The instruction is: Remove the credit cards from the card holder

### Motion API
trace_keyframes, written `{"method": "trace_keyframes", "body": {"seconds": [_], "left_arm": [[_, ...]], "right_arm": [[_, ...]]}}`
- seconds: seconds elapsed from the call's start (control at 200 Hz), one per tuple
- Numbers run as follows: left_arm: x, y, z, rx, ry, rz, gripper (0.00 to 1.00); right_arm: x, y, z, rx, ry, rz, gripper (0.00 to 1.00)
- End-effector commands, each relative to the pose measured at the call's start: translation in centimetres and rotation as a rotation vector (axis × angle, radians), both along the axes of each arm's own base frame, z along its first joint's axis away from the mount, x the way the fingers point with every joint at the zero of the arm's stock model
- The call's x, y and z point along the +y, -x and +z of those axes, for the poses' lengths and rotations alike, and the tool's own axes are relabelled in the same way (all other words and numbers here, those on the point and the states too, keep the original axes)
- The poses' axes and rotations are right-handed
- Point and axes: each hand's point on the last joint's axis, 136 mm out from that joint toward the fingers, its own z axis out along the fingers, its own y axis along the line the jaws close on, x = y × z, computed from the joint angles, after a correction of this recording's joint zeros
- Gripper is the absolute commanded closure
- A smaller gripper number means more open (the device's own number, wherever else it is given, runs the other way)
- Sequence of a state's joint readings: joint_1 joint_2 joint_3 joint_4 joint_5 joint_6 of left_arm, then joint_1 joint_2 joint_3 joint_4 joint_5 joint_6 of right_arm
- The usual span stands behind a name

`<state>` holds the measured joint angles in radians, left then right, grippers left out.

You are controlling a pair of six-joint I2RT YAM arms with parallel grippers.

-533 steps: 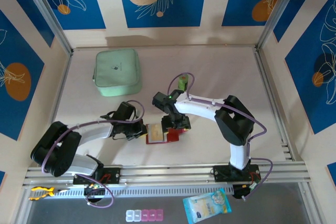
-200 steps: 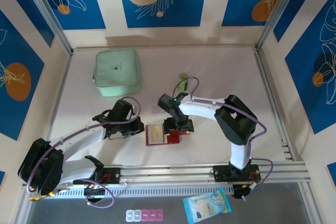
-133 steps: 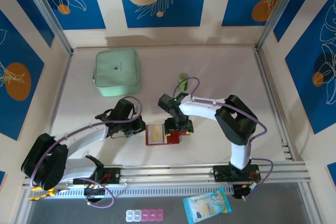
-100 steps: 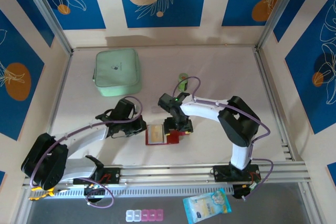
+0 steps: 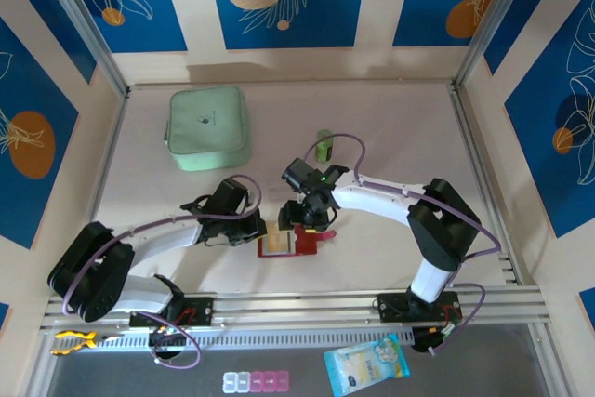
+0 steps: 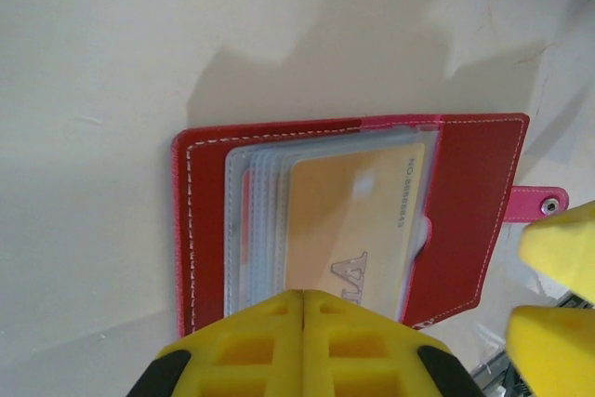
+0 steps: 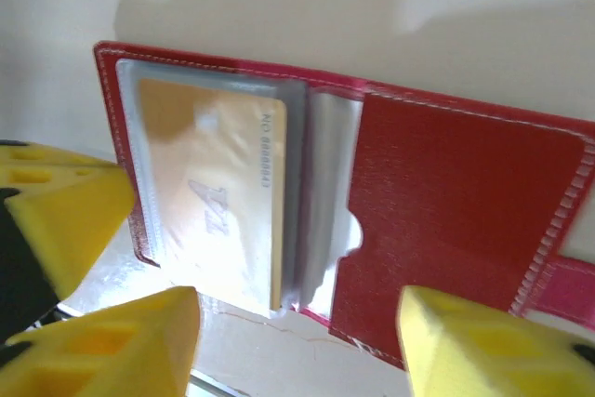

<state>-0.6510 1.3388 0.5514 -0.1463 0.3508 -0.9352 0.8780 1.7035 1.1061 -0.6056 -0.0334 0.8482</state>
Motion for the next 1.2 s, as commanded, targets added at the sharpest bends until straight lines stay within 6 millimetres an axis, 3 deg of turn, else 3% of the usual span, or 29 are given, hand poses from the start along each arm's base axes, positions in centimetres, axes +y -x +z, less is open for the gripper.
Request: {"method": "trace_keyframes", "body": {"seconds": [0.0,0.3,0.675,1.195], "left_arm": [[-0.9,0.0,0.5,-0.002,0.021,-0.018,0.99],[-0.5,0.4,-0.7,0.02,-0.005,-0.018,0.99],[0.9,1.1,-2.2,0.047,-0.086,-0.017,0.99],[1.0,1.1,-2.2,0.049,-0.091,-0.015,0.99]], "right_arm": [[2.1,0.7,0.9,0.026,-0.122,0.017,0.5],[2.2,1.0,-0.5,0.051,-0.133,0.022,0.64],[2.6,1.2,-1.9,0.079,-0.14,0.026,0.69],[2.7,1.5,-3.1,0.1,-0.136,0.035,0.77]]}}
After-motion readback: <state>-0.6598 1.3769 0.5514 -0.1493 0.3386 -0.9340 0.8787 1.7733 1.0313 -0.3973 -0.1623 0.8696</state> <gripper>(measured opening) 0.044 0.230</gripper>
